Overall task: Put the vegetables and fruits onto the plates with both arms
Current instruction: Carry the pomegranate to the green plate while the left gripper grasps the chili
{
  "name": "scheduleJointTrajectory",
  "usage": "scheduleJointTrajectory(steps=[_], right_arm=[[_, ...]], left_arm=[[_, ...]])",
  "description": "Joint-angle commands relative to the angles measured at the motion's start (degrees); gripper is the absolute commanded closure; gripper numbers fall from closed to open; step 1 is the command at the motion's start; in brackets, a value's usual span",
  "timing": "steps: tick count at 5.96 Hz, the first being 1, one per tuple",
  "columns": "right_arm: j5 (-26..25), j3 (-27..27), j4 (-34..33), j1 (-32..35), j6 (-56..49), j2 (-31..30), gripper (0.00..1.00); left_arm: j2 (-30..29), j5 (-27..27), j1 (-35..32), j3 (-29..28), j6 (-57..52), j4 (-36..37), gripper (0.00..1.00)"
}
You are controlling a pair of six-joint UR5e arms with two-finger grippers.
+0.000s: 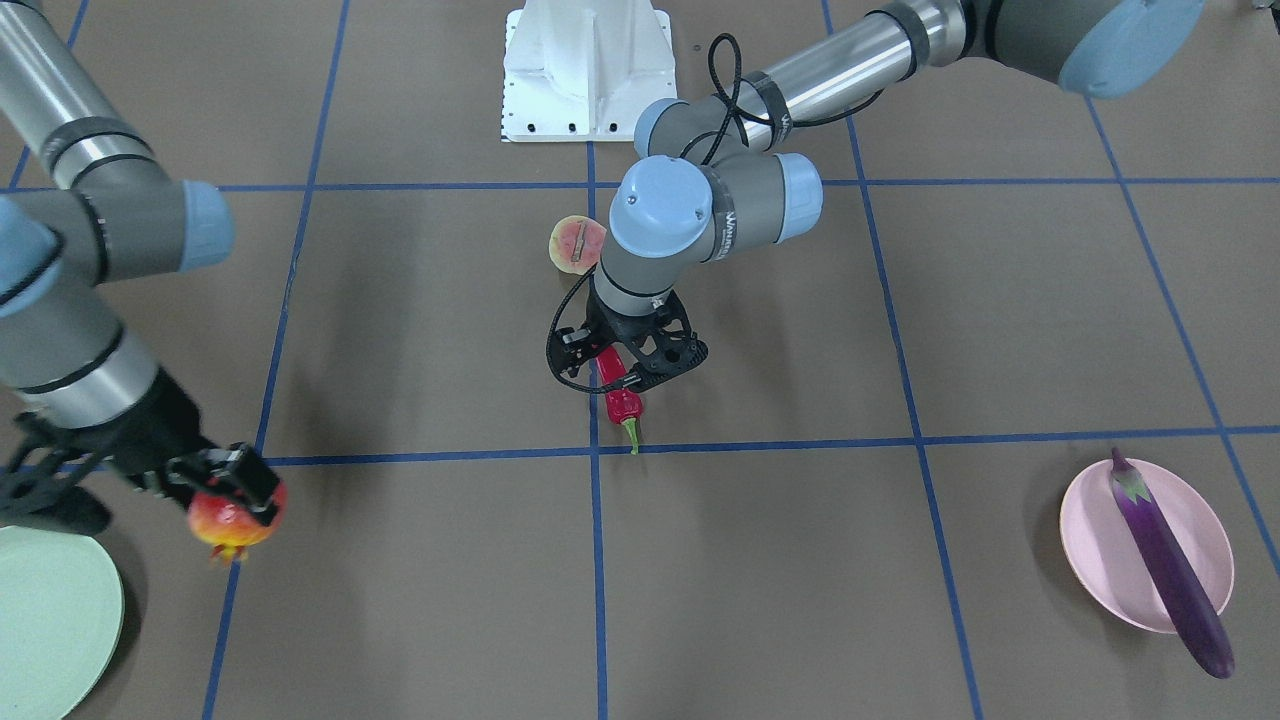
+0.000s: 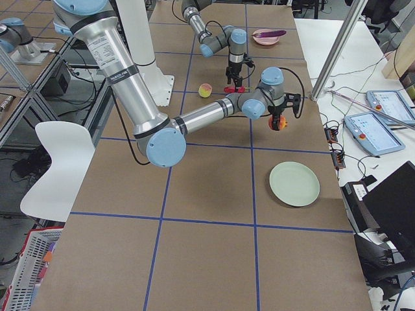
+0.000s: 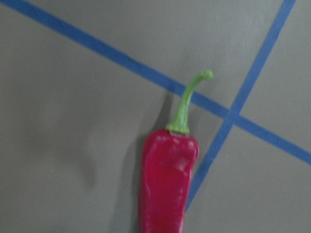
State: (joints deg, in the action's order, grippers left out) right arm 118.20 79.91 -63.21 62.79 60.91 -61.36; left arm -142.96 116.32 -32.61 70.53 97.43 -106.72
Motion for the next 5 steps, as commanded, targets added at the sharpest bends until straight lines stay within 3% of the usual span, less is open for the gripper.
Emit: scheduleJointTrajectory(steps=[1, 2, 3, 4, 5], right_arm=[[-7.4, -9.63, 0.27, 6.45, -11.98, -0.61, 1.0], [-8.33, -13.34, 0.28, 6.99, -13.26, -0.69, 1.0], [-10.08, -16.68, 0.28, 6.65, -13.18, -0.35, 1.0], [-10.19, -18.28, 0.36, 5.16, -12.75, -0.17, 0.61], [-9.93, -18.38, 0.54, 3.58, -12.74, -0.69, 0.46]], left_arm=[[-0.47, -1.27, 0.97, -1.45, 0.39, -0.42, 0.68], [-0.47, -1.27, 0.8, -1.45, 0.31, -0.33, 1.0], [-0.47, -1.27, -0.68, -1.19, 0.04, -0.07, 1.0], [-0.47, -1.18, -3.14, 0.2, -0.05, 0.02, 1.0], [0.05, -0.66, -6.64, 2.57, -0.13, 0.11, 1.0]])
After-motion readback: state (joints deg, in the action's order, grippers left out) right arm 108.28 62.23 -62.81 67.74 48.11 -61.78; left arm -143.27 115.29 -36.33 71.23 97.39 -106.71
